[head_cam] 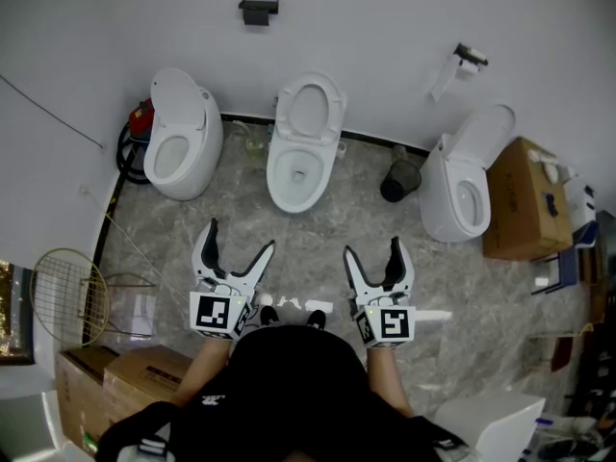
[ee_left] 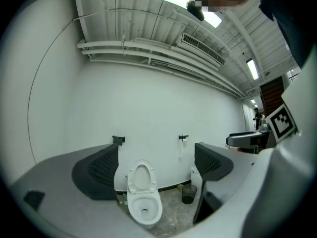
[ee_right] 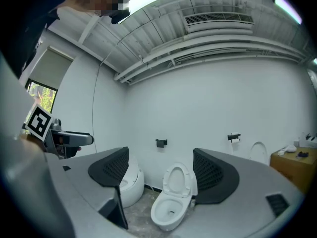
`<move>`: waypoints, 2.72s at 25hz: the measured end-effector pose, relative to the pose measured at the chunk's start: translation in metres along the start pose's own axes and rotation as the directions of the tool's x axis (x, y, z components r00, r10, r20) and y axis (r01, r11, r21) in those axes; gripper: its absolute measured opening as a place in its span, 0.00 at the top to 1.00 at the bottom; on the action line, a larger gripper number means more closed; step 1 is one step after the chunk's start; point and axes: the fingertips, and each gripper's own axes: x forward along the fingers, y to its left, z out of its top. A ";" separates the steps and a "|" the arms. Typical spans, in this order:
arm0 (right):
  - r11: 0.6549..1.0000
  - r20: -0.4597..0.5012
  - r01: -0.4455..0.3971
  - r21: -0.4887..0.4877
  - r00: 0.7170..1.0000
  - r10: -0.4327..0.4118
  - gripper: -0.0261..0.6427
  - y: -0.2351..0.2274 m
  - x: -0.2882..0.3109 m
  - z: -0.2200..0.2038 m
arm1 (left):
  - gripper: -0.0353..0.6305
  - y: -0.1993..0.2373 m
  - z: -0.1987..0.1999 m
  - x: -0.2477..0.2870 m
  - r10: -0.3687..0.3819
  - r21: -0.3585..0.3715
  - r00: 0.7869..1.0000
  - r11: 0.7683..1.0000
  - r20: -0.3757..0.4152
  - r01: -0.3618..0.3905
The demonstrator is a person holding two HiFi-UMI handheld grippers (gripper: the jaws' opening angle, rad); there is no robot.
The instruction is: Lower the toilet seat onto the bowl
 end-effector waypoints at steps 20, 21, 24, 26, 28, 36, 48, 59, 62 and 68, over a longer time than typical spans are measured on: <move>0.999 0.035 0.043 -0.026 0.999 -0.042 0.32 0.053 0.013 0.000 | 0.23 0.058 -0.009 -0.021 -0.048 -0.010 0.999 0.999 -0.020 0.048; 0.998 0.031 0.048 -0.035 0.998 -0.047 0.32 0.053 0.012 -0.001 | 0.23 0.060 -0.009 -0.021 -0.049 -0.009 0.999 0.999 -0.019 0.048; 0.998 0.033 0.055 -0.034 0.998 -0.054 0.32 0.054 0.014 -0.001 | 0.23 0.068 -0.010 -0.018 -0.046 -0.006 0.999 0.999 -0.023 0.046; 0.998 0.035 0.059 -0.019 0.998 -0.059 0.32 0.052 0.017 0.001 | 0.23 0.069 -0.009 -0.012 -0.054 -0.003 0.998 0.999 -0.020 0.054; 0.998 0.038 0.065 -0.018 0.997 -0.065 0.32 0.048 0.023 0.003 | 0.23 0.070 -0.011 -0.006 -0.059 -0.003 0.998 0.998 -0.016 0.059; 0.998 0.060 0.054 -0.014 0.997 -0.053 0.32 0.029 0.066 0.005 | 0.23 0.074 -0.022 0.029 -0.043 -0.039 0.999 0.998 -0.014 0.042; 0.999 0.055 0.034 0.005 0.998 -0.035 0.32 -0.060 0.190 -0.006 | 0.23 0.090 -0.021 0.173 -0.012 -0.009 1.000 1.000 -0.024 0.012; 0.999 0.014 -0.003 0.037 1.000 0.003 0.32 -0.152 0.297 -0.007 | 0.23 0.081 -0.005 0.318 0.023 -0.008 0.998 1.000 -0.050 -0.023; 0.999 0.004 -0.026 0.041 1.000 0.026 0.32 -0.167 0.320 -0.007 | 0.23 0.081 -0.005 0.345 0.036 0.002 0.998 0.999 -0.055 -0.036; 0.997 0.001 -0.063 0.041 0.998 0.063 0.32 -0.184 0.359 -0.011 | 0.23 0.087 -0.006 0.379 0.062 0.004 0.994 0.998 -0.086 -0.061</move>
